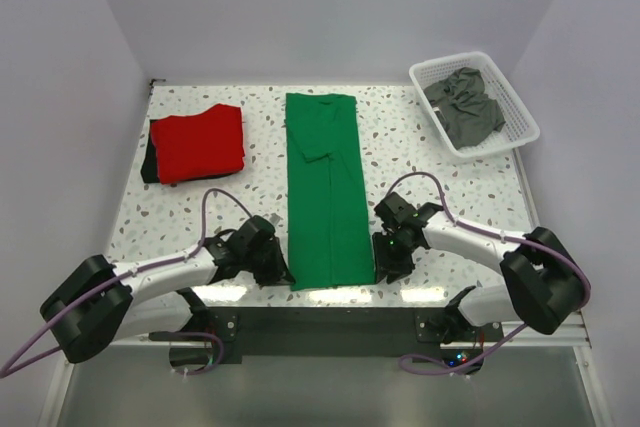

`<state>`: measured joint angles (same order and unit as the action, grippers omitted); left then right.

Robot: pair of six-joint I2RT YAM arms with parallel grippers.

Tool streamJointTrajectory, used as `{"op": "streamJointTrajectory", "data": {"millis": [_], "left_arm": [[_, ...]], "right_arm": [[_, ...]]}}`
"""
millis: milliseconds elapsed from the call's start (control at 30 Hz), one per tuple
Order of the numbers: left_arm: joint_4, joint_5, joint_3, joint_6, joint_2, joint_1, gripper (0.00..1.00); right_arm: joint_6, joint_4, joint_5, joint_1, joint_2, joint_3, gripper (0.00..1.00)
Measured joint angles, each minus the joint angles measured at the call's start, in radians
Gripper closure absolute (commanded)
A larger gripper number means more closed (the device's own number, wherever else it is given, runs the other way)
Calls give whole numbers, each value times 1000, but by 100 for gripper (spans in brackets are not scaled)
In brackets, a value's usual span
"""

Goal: Fold and stack the t-shirts
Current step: Fold the tshirt

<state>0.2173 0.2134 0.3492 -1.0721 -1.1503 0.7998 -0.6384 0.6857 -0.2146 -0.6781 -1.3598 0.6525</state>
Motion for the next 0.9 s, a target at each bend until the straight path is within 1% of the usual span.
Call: {"op": "streamJointTrajectory", "data": {"millis": [67,100,133,167,267,433,467,600,900], "left_arm": [[-7,5,0,2,-5,4,86],[-8,6,1,4,-6,6,78],[-8,10,3,6,-7,8,75],[-10,13,7,8,-7,9,69],[0,18,18,8,-1,13,62],[62,7,19,7,44,14,59],[76,3,19,6,52,14,59],[108,-10,19,-3,71,14,59],[94,-2,16,-10,54,14,61]], "right_arm": [[4,7,0,0,3,0,56],[5,10,-1,0,7,0,55],[5,12,-2,0,14,0,54],[7,14,-3,0,22,0,53],[10,24,-6,0,48,3,51],[13,16,-24,1,49,8,53],[14,10,-30,1,41,8,55],[19,-30,-61,1,-24,8,57],[41,-63,-122,5,-77,14,63]]}}
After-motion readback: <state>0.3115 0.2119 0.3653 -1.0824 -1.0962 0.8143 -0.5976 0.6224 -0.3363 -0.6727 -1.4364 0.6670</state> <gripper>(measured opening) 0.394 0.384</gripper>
